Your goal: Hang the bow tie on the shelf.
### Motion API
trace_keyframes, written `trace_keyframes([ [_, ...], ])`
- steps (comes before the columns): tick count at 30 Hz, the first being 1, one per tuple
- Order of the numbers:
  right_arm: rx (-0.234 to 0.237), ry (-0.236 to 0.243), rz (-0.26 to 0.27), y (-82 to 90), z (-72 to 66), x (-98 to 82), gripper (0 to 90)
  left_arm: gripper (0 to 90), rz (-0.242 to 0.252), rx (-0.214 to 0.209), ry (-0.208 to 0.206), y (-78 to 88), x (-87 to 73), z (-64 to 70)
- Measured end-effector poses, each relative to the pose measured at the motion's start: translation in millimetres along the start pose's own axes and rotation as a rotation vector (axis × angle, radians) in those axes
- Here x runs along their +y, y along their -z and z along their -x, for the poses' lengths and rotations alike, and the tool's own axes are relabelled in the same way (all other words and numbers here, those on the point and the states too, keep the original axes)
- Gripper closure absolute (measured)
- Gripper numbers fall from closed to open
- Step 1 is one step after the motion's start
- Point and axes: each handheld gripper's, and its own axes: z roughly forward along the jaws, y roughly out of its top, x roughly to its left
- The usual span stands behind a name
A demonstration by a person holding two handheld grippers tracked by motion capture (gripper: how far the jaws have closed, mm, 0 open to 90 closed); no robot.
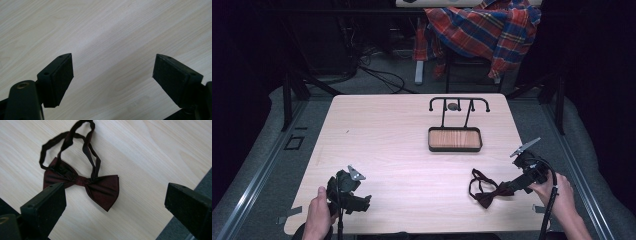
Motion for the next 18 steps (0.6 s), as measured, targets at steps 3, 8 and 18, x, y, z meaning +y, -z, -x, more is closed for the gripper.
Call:
trace_keyframes([
  [3, 0.011, 0.012, -0.012, -1.5, 0.4, 1.5, 3.7, 17.0, -0.002, 0.000, -0.003, -0.2, 0.0, -0.1],
  [8, -0.003, 0.017, -0.010, -3.7, -1.7, 6.5, 3.9, 16.9, -0.005, -0.001, -0.001, -0.7, 0.0, 0.0],
  [18, -0.038, 0.069, 0.000, -13.8, -8.7, 24.7, 7.8, 16.8, -0.004, -0.001, 0.002, -0.4, -0.2, -0.2],
])
